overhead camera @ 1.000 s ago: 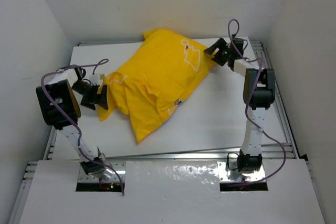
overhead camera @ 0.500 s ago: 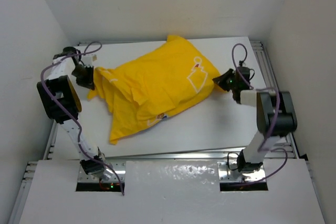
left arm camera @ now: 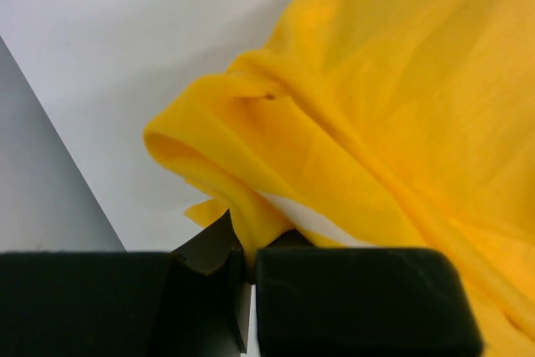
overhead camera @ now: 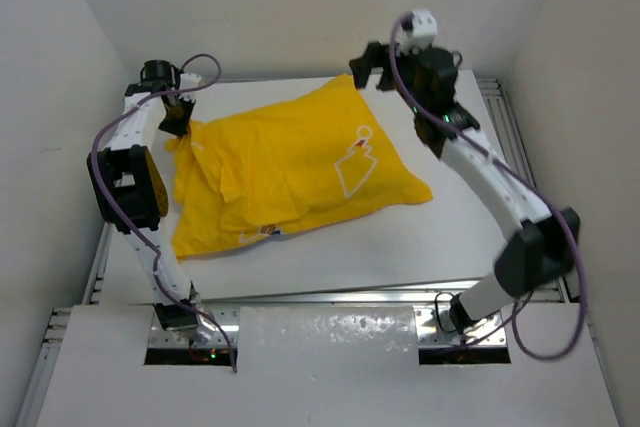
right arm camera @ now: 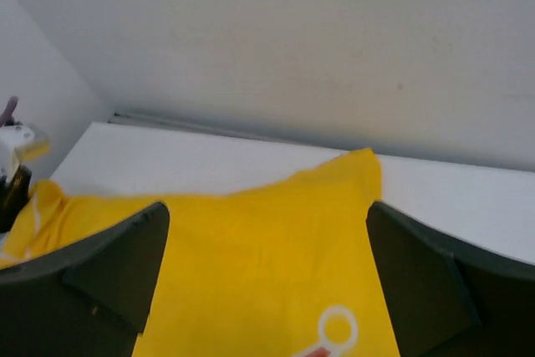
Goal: Put the pillow into the pillowcase
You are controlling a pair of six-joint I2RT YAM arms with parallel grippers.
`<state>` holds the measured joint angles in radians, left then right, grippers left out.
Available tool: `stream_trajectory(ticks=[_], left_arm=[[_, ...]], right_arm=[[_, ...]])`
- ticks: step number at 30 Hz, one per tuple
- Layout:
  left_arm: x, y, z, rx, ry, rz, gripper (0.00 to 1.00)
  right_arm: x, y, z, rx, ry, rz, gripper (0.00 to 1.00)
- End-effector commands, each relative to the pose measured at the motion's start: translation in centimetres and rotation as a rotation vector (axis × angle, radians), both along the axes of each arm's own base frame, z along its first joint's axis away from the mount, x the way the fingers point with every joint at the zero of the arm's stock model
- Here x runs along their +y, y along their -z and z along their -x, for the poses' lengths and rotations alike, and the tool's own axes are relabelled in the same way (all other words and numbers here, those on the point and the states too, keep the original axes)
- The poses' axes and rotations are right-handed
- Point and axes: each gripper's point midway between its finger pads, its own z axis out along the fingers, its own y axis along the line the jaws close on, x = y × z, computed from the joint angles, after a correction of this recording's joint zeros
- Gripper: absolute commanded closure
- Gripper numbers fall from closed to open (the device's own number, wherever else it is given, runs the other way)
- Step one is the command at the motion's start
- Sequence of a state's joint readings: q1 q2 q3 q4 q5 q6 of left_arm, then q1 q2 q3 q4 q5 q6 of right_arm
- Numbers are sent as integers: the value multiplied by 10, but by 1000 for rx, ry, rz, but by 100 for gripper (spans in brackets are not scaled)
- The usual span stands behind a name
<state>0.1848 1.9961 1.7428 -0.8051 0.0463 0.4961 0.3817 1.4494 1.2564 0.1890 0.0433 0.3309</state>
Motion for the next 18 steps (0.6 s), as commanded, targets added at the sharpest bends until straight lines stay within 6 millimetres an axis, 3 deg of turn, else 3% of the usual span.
stream_trajectory(ticks=[1, 3, 4, 8, 9, 10, 11, 12, 13, 14, 15, 16, 17, 18], left_arm=[[2, -28, -30, -118, 12, -64, 100], [0, -29, -34, -124, 25, -70, 100], [3, -32, -37, -128, 22, -101, 100], [2, -38, -42, -136, 29, -109, 100], [-1, -39, -43, -137, 37, -104, 100], [-2, -43, -44, -145, 40, -101, 100], [-2, -43, -44, -148, 40, -96, 100], [-4, -45, -45, -155, 43, -91, 100], [-4, -48, -46, -166, 41, -89, 100], [-6, -50, -47, -173, 40, -86, 100], [-6, -52, -48, -181, 36, -85, 100], [-6, -55, -50, -190, 31, -82, 100], [-7, -62, -52, -206, 29, -82, 100], [-9, -67, -54, -218, 30, -82, 100]], right_arm=[[16, 88, -69, 356, -8, 134, 1], [19, 119, -100, 482, 1, 113, 1], [19, 140, -140, 534, 21, 40, 1], [7, 176, -213, 493, 99, -232, 1], [3, 188, -220, 476, 105, -275, 1], [6, 221, -226, 456, 97, -327, 1], [11, 241, -228, 459, 73, -333, 1], [31, 232, -232, 434, -36, -357, 1], [41, 241, -235, 443, -80, -369, 1], [54, 283, -233, 510, -99, -363, 1], [60, 275, -236, 494, -125, -366, 4], [66, 278, -231, 499, -155, -373, 12], [66, 258, -228, 471, -165, -390, 24], [61, 292, -210, 541, -143, -388, 52]])
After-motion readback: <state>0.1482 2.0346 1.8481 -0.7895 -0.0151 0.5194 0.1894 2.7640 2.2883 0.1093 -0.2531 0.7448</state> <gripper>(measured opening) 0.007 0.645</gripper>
